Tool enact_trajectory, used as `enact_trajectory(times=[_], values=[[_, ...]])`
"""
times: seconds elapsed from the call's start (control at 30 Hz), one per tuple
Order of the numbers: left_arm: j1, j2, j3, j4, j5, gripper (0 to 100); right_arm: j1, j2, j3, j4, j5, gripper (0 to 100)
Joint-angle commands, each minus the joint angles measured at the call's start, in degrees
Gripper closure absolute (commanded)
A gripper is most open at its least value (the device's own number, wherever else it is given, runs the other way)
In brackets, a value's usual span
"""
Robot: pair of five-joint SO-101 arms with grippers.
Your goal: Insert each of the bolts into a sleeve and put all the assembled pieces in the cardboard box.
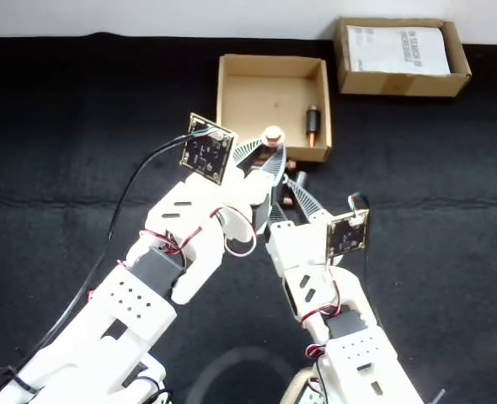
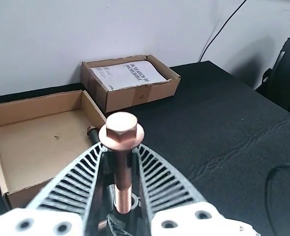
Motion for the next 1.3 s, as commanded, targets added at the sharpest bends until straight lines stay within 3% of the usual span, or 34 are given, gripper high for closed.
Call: enact_trajectory(times=[0.0, 0.53, 0.73, 0.93, 1.1, 1.27], values=[[0.8, 1.8, -3.8, -1.2, -0.4, 99, -0.9, 0.0, 4.2, 0.0, 0.5, 99.1], [0.8, 8.2, -7.2, -0.9, -0.4, 99, -1.7, 0.0, 4.3, 0.1, 0.5, 99.1], [0.4, 7.9, -1.7, -0.5, -0.4, 99, -1.6, 0.0, 3.9, 0.1, 0.5, 99.1], [0.3, 7.9, 1.1, 6.9, 0.0, 98, -1.5, 0.0, 4.0, 0.1, 0.5, 99.1], [0.3, 7.6, 1.1, 11.1, 0.2, 89, -1.5, 0.0, 3.8, 0.2, 0.5, 99.1], [0.9, 2.9, 0.8, 19.6, 0.2, 86, -1.2, 0.1, 3.7, 0.2, 0.5, 99.1]])
